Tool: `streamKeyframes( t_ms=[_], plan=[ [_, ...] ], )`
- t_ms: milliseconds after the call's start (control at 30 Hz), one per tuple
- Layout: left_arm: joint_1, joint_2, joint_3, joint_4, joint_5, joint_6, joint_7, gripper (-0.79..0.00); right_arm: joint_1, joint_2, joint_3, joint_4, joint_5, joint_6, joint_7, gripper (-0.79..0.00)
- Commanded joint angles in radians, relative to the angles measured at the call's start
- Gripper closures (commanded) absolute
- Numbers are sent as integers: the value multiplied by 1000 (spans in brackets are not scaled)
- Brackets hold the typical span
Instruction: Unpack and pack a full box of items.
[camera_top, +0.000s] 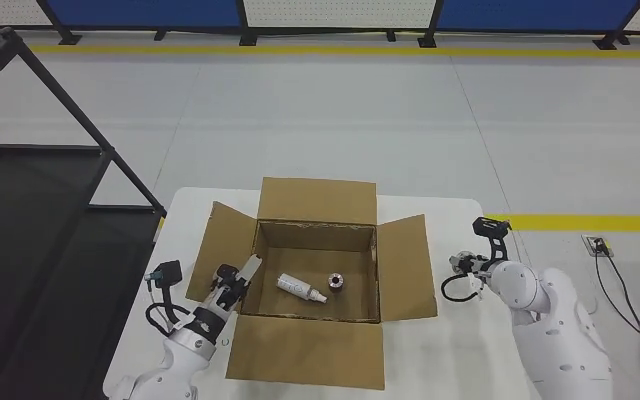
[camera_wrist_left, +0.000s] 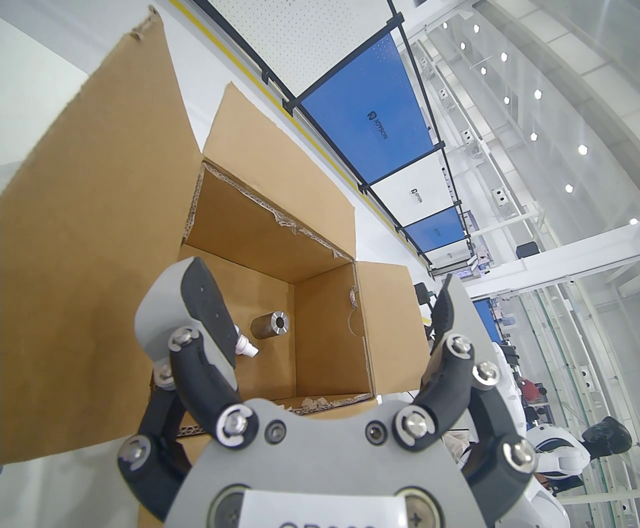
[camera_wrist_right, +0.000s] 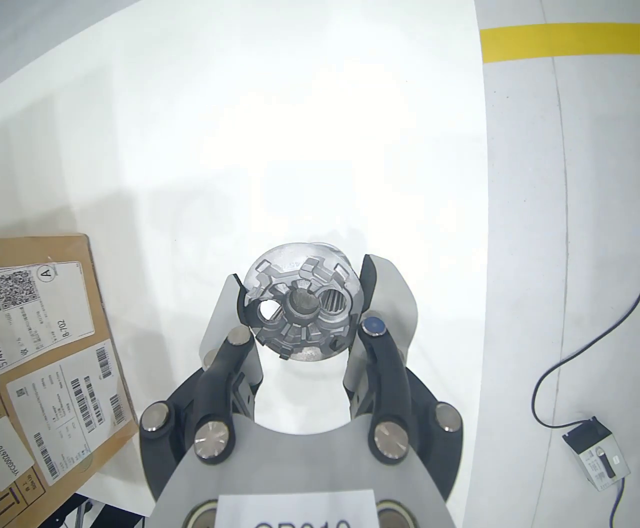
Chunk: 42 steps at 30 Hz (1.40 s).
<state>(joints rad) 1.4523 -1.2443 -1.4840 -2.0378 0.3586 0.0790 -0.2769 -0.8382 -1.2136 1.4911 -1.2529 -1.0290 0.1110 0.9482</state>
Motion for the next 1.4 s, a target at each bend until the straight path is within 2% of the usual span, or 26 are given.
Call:
streamKeyframes(
  t_ms=[0,67,100,133,467,633,767,967,1067,1167,1267,1367],
  plan=[
    [-3,0,5,-1,3,1,-2,-785,4,0,-4,10,2,-2,-1,-243],
    [-5,0,8,0,4,3,-2,-785,4,0,-8,14,6,-3,-4,-443],
    [-6,0,9,0,6,3,-2,-785,4,1,-9,17,9,-4,-4,-723],
    [-7,-1,10,0,6,4,-2,-785,5,1,-10,18,10,-5,-4,-785],
    [-1,0,9,2,4,-2,0,-785,9,6,-16,18,19,-9,1,-785],
    [8,0,-1,-4,0,-7,2,-785,-5,9,1,-37,25,28,-18,-785],
    [18,1,-12,-16,-5,-17,9,-785,-47,15,27,-176,36,37,-25,-785],
    [49,2,-37,-34,-24,-40,29,-785,-162,22,45,-562,-12,87,-27,-785],
    [69,2,-48,-30,-38,-55,45,-785,-213,21,-6,-731,-49,72,-29,-785],
    [93,1,-59,-27,-56,-74,66,-785,-218,18,-99,-809,-68,11,-10,-785],
    [116,0,-77,-26,-75,-91,89,-785,-169,10,-218,-798,-78,-49,28,-785],
    [140,0,-100,-30,-91,-106,110,-785,-76,-6,-340,-720,-66,-83,75,-785]
  ],
)
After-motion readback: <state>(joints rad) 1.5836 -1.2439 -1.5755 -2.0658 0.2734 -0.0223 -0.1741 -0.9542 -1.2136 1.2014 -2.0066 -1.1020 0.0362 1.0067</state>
